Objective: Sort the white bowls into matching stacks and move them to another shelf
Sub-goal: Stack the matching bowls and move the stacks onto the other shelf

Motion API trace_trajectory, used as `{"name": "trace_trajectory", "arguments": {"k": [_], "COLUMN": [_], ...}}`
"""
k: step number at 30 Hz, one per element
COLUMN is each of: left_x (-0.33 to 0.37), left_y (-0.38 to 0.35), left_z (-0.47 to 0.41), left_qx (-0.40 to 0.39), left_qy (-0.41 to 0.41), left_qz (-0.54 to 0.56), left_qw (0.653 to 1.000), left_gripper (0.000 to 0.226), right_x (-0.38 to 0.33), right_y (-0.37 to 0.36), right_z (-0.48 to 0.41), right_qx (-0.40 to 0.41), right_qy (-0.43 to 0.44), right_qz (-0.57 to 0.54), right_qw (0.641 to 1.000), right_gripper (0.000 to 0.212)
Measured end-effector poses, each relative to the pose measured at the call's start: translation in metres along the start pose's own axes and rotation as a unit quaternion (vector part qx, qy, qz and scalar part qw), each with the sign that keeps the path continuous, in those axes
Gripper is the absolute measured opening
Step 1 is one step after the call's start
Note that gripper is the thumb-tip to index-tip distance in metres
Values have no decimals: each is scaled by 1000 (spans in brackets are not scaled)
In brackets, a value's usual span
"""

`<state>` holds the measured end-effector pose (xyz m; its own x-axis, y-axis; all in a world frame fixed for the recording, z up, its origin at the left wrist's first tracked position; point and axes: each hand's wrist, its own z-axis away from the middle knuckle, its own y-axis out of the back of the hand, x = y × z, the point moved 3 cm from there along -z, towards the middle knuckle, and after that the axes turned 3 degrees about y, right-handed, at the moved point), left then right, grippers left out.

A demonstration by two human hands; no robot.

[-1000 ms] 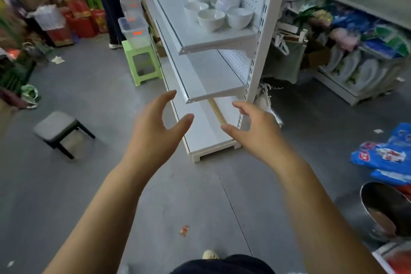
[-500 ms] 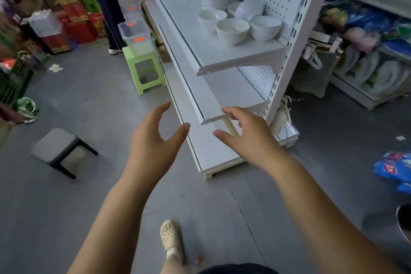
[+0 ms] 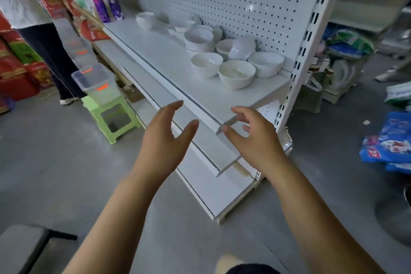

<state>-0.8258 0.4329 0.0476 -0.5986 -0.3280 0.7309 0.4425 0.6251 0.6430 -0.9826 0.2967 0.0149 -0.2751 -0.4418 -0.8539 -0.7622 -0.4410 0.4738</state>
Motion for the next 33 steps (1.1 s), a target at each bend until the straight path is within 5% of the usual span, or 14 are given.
{"name": "trace_trajectory", "arguments": {"k": [9,21,33], "left_x": [-33,-69,-101], "left_y": [-38,-88,-106], "left_z": [-132,-266,-350], "left_qx": [-49,-118,-271], "left_qy": [-3,-13,-50], "left_qz": [96,118,203], "left_qw": [994,986,940], "left_gripper": [75,72,58], "right_x": [29,53,58], "right_y": [-14,-44,-80], "right_z": [-80,-188,-218], "right_qx": [78,211,371], "right_qy": [-72,-138,-198], "right_qz": [45,106,36], "right_qw": [993,962,907], "right_gripper": [67,104,132]}}
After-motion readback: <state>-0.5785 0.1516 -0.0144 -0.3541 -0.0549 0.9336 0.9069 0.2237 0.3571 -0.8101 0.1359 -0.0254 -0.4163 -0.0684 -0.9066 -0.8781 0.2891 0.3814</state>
